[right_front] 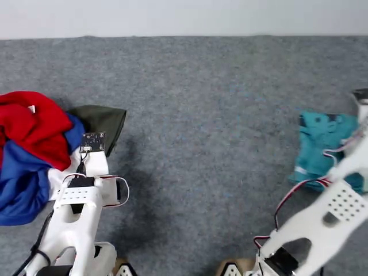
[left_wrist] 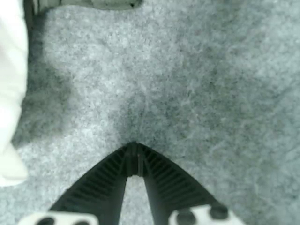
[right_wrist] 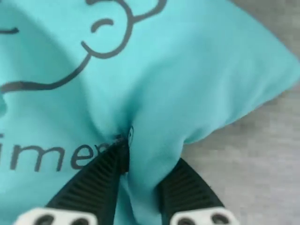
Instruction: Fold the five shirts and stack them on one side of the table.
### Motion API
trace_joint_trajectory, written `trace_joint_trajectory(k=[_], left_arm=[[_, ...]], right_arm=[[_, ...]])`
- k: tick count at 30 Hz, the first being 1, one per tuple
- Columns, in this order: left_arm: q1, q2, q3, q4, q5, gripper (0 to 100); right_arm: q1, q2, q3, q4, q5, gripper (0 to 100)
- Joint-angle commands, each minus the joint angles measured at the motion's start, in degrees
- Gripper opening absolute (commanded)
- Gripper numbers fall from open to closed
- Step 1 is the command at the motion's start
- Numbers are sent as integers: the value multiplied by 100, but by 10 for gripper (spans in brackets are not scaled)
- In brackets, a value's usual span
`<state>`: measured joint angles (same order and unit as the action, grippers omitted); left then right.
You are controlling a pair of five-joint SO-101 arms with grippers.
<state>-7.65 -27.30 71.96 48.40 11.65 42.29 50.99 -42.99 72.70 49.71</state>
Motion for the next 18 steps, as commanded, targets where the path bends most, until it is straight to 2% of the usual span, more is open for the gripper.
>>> trace_joint_trajectory(k=[1, 4, 7, 10, 12, 18], left_arm=[[53, 0, 57, 149, -70, 15], [53, 0, 57, 149, -70, 15], [53, 0, 57, 149, -70, 15], [53, 0, 57, 149, -70, 15], [53, 0, 57, 149, -70, 15], [53, 0, 57, 149, -70, 15]], right_arm=[[418, -145, -79, -602, 571, 13], [514, -101, -97, -514, 607, 30], [514, -198, -167, 13, 580, 150], [470, -558, -396, 708, -264, 249], [347, -840, -615, 1182, -774, 267], [-57, -1393, -905, 2686, -1284, 252]])
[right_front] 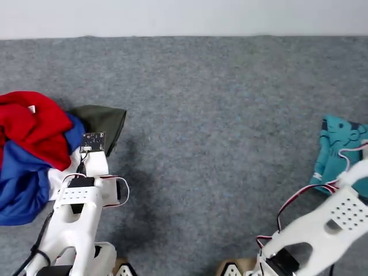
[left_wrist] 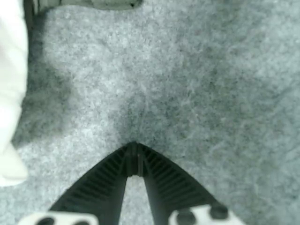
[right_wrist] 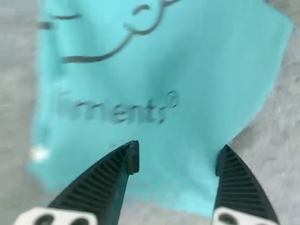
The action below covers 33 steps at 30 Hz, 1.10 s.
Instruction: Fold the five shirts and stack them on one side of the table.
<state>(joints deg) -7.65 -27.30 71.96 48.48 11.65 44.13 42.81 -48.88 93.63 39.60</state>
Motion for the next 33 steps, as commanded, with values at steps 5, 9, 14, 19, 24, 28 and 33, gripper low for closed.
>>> trace_joint_trajectory(k=[5, 9, 14, 19, 24, 28, 33], left_arm=[[53, 0, 57, 141, -70, 15], [53, 0, 57, 141, -70, 15], [53, 0, 57, 141, -70, 15], [53, 0, 57, 141, -70, 15], [53, 0, 57, 141, -70, 15], [53, 0, 57, 141, -70, 15], [53, 0, 57, 141, -70, 15]], right_arm=[[-391, -277, -299, 884, -466, 56], [-215, -189, -334, 901, -466, 41], [-163, -40, -299, 875, -440, 12], [-277, 901, -325, 892, -466, 9], [-743, 1402, -299, 919, -782, 9], [-1174, 1358, -229, 927, -1011, 9], [-1429, 787, 527, 927, -993, 9]])
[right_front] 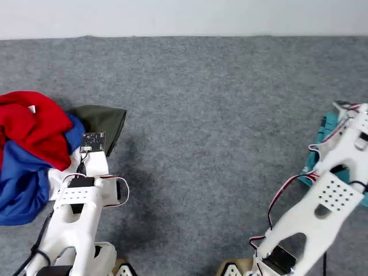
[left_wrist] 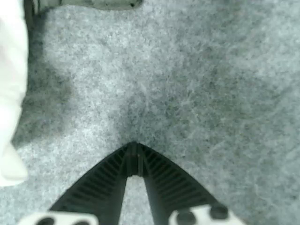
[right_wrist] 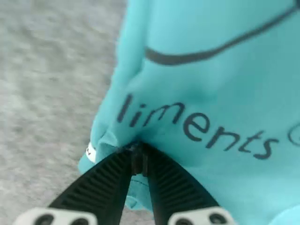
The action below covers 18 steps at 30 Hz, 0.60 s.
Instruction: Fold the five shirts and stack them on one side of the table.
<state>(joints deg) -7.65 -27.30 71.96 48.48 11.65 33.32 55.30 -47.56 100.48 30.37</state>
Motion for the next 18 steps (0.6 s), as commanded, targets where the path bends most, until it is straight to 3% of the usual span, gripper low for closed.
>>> trace_joint_trajectory(k=[1, 10, 18], left_arm=[[53, 0, 57, 141, -70, 15], [53, 0, 57, 141, -70, 15], [53, 0, 57, 141, -70, 15]], right_arm=[[-365, -637, 633, 242, -70, 9], [-207, -2448, 1530, 110, 299, 9], [-233, -2193, 1521, -1437, 255, 9]])
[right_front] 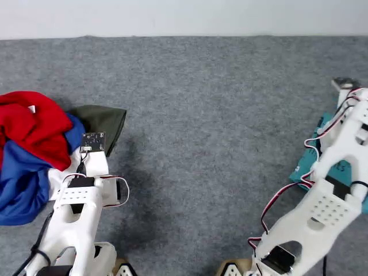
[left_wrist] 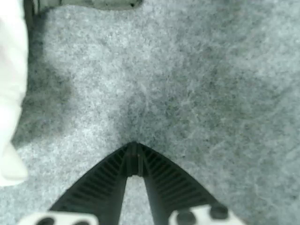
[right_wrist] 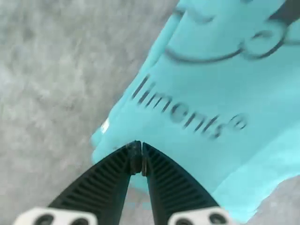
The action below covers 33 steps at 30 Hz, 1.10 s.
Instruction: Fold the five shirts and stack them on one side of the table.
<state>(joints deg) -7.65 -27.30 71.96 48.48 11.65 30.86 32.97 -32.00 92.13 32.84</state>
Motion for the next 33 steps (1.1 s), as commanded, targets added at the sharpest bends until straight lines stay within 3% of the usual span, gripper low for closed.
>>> trace_joint_trajectory(k=[1, 8, 14, 25, 33], left_arm=[[53, 0, 57, 141, -70, 15], [53, 0, 57, 141, -70, 15], [53, 0, 57, 141, -70, 15], [53, 0, 57, 141, -70, 15], [53, 0, 57, 141, -70, 15]], right_arm=[[-22, 233, -35, -866, 9, 9], [-585, 1226, -70, -1499, 9, 9], [-910, 840, -466, -585, -554, 9], [-866, -119, -949, 989, -607, 9], [-620, -1024, -246, 1086, -633, 9]])
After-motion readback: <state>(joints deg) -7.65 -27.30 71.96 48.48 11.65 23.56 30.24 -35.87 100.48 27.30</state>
